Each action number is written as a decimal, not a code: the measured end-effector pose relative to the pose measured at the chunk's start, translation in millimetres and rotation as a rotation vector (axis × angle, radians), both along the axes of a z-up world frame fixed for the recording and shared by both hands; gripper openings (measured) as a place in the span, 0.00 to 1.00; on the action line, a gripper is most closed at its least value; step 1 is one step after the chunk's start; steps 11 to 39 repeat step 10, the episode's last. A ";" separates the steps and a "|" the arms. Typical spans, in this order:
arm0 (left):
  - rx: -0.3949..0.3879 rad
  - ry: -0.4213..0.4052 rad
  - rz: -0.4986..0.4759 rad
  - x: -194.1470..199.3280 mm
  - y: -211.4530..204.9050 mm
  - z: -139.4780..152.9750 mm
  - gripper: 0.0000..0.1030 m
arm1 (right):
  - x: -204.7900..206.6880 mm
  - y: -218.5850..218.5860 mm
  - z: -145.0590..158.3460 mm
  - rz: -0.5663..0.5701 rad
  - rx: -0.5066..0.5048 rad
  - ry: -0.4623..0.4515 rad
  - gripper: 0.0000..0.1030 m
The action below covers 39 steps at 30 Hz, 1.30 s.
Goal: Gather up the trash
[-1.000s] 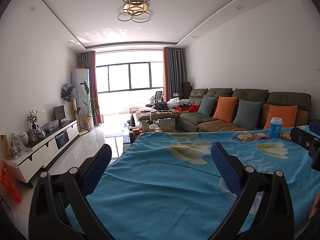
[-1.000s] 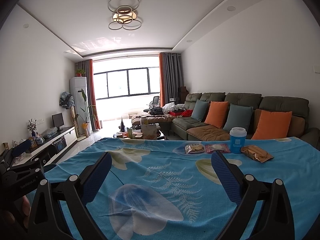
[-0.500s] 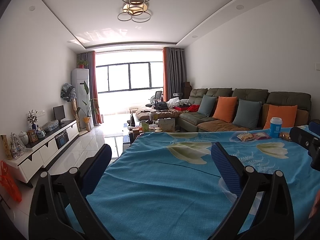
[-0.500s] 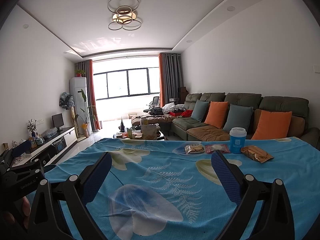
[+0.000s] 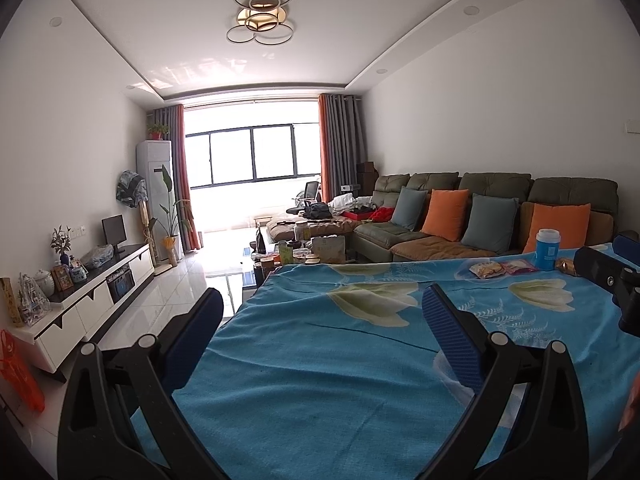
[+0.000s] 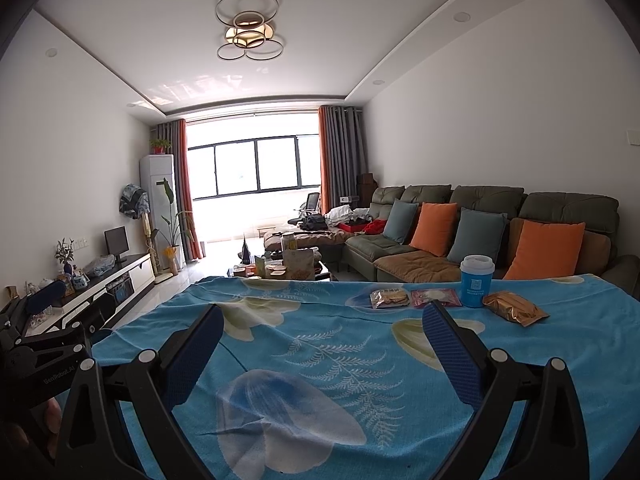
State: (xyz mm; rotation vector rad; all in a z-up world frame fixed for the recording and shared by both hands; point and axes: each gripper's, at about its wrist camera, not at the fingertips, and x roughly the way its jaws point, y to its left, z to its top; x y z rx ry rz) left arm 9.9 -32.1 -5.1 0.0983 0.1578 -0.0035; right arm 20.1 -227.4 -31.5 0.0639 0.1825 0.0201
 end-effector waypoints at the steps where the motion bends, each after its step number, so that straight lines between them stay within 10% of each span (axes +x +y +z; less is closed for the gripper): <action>1: 0.003 0.010 0.002 2.1 -0.5 -0.7 0.95 | 0.5 -0.2 -0.3 -0.001 0.000 0.001 0.93; 10: -0.018 0.286 -0.048 65.7 0.2 -8.1 0.95 | 13.6 -22.1 -0.7 -0.031 0.014 0.086 0.93; 39: -0.018 0.286 -0.048 65.7 0.2 -8.1 0.95 | 13.6 -22.1 -0.7 -0.031 0.014 0.086 0.93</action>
